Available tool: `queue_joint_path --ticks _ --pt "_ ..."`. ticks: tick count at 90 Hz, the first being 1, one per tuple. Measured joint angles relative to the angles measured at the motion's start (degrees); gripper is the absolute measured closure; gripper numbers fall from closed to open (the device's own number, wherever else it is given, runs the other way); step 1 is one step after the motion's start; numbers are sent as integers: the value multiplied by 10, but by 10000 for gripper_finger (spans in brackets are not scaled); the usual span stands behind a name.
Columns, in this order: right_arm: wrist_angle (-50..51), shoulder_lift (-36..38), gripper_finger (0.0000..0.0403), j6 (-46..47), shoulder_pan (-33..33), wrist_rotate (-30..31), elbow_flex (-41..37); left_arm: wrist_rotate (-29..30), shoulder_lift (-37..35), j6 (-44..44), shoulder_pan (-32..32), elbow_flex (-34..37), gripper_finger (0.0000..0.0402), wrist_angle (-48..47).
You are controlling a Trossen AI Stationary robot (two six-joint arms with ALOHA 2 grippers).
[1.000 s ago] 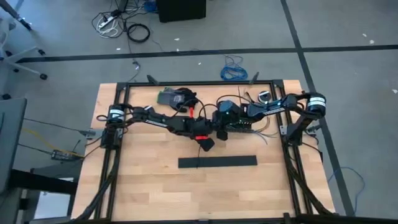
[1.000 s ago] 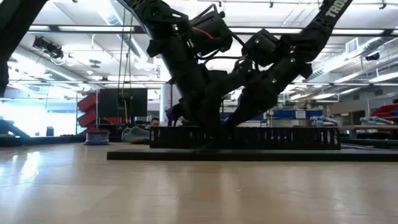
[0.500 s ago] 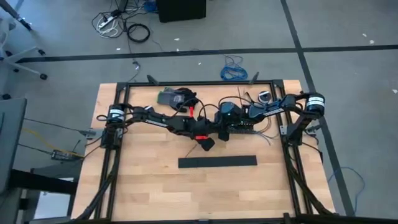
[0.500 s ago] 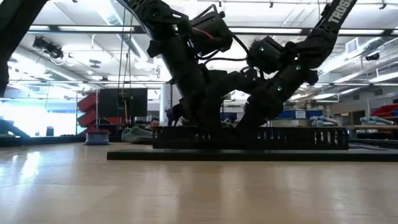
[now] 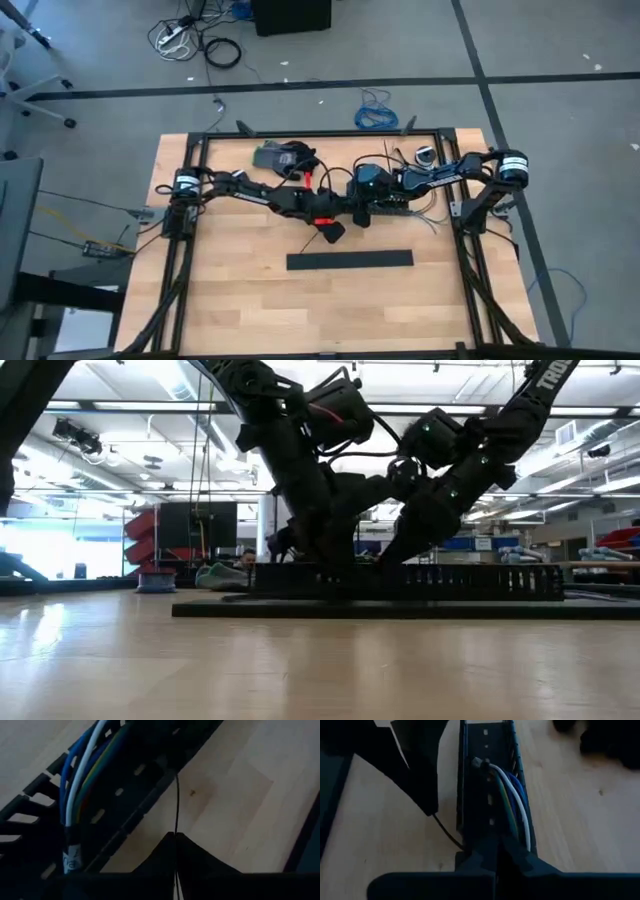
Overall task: Ziptie cables
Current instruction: Put the ziptied wire cables into the black cable duct
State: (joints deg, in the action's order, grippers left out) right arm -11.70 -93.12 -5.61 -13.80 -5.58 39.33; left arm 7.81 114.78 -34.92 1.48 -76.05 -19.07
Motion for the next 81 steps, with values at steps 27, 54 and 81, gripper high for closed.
queue_joint_path --ticks 27,54,81 --pt "-13 11 398 2 2 -29 0 1 0 1 0 0 401 -1" --pt "14 31 360 -5 3 -64 0 2 0 1 1 0 401 -1" --pt "13 45 305 6 3 -35 9 2 0 2 1 0 401 -1"
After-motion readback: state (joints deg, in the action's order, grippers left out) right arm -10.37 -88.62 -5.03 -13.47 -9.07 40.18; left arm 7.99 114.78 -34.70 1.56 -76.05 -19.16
